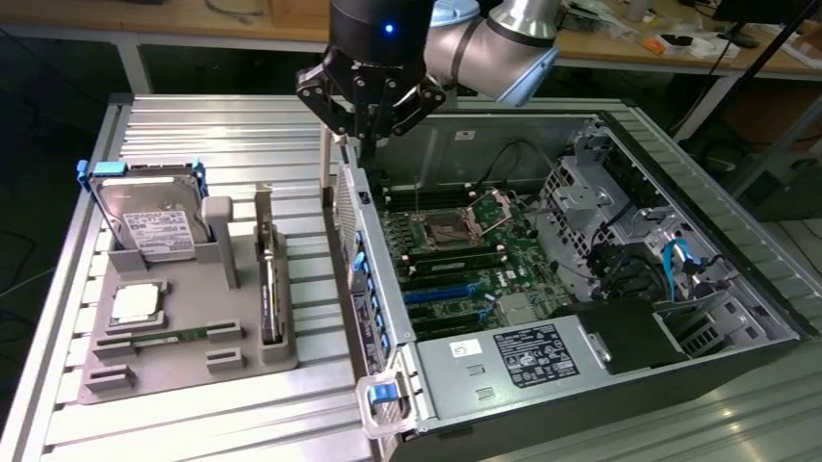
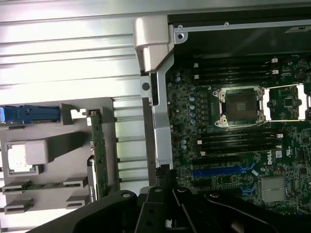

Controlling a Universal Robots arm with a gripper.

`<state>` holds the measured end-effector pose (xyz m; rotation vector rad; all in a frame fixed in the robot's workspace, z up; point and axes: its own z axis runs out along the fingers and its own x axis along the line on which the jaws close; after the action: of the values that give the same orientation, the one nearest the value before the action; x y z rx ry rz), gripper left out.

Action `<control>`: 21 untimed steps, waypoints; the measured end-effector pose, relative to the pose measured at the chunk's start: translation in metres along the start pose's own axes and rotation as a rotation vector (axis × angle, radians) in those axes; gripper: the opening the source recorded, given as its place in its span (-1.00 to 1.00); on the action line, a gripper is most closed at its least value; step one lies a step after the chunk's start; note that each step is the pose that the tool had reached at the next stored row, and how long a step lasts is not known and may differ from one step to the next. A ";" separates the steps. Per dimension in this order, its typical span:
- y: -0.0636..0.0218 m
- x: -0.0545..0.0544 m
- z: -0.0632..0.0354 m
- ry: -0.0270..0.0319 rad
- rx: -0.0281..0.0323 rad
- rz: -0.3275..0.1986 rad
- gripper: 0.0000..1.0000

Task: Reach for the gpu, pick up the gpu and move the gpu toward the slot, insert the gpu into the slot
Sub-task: 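Reach for the gpu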

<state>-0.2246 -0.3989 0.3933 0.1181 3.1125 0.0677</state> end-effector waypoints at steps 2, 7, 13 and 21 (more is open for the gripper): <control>-0.0004 0.006 -0.0002 0.0000 0.0001 0.000 -0.79; -0.0014 0.019 -0.0005 0.0000 0.0000 0.000 -0.79; -0.0027 0.036 -0.0010 0.0000 0.0000 0.000 -0.79; -0.0043 0.057 -0.0017 0.0001 0.0001 0.000 -0.79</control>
<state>-0.2822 -0.3989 0.3933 0.1178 3.1126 0.0675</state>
